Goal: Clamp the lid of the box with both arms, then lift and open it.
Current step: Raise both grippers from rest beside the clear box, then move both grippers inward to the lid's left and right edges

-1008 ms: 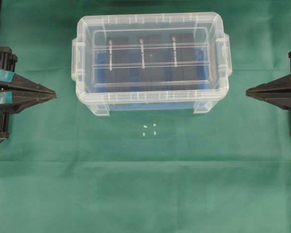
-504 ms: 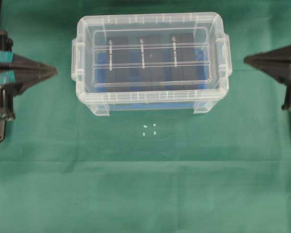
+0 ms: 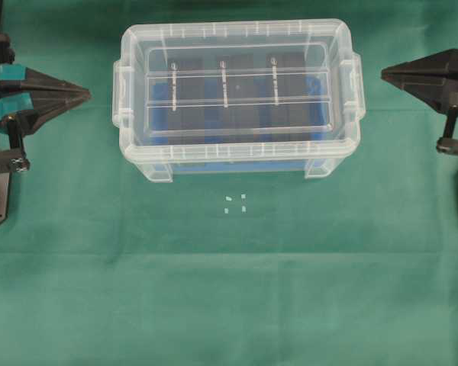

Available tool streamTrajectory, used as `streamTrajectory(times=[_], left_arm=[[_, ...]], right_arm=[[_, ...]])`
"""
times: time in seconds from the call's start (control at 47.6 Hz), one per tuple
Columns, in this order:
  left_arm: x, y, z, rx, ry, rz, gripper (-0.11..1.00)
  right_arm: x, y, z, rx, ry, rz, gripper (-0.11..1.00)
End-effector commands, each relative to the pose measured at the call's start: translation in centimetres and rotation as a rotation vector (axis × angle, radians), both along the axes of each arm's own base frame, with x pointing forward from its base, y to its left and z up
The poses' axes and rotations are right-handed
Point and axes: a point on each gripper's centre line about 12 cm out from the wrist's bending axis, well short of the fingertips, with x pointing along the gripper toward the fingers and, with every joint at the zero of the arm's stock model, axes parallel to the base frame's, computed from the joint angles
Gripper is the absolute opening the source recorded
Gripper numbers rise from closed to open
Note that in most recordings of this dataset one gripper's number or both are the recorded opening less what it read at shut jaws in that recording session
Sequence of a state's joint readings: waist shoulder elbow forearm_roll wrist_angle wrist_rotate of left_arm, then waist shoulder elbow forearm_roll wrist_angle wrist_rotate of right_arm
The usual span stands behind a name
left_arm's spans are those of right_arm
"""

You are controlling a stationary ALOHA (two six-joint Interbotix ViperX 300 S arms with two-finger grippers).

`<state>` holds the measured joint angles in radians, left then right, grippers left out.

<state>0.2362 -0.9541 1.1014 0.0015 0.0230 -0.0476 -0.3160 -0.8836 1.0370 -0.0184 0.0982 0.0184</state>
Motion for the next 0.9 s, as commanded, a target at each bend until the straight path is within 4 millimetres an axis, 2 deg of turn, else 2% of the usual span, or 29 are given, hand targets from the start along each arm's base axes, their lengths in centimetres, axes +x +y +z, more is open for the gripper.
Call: streamTrajectory(times=[0.0,0.483,0.63,0.882], left_arm=[[0.3,0.2,0.9,-0.019,0.035,0.007,0.02],[-1.0,2.1,-1.5,-0.216,0.468,0.145,0.02],[-1.1,2.5,-2.3,-0.252,0.545,0.172,0.02],[-0.8,2.7,-3.0,-0.275,0.625,0.178,0.02]], right_arm=[[0.5,-0.4,0.6,0.041,0.083,-0.016,0.00],[1.6,-1.7,-4.2,0.262,0.623,-0.084,0.00],[1.8,-1.9,-5.1,0.279,0.705,-0.098,0.00],[2.3,-2.3,-5.4,0.270,0.729,-0.101,0.00]])
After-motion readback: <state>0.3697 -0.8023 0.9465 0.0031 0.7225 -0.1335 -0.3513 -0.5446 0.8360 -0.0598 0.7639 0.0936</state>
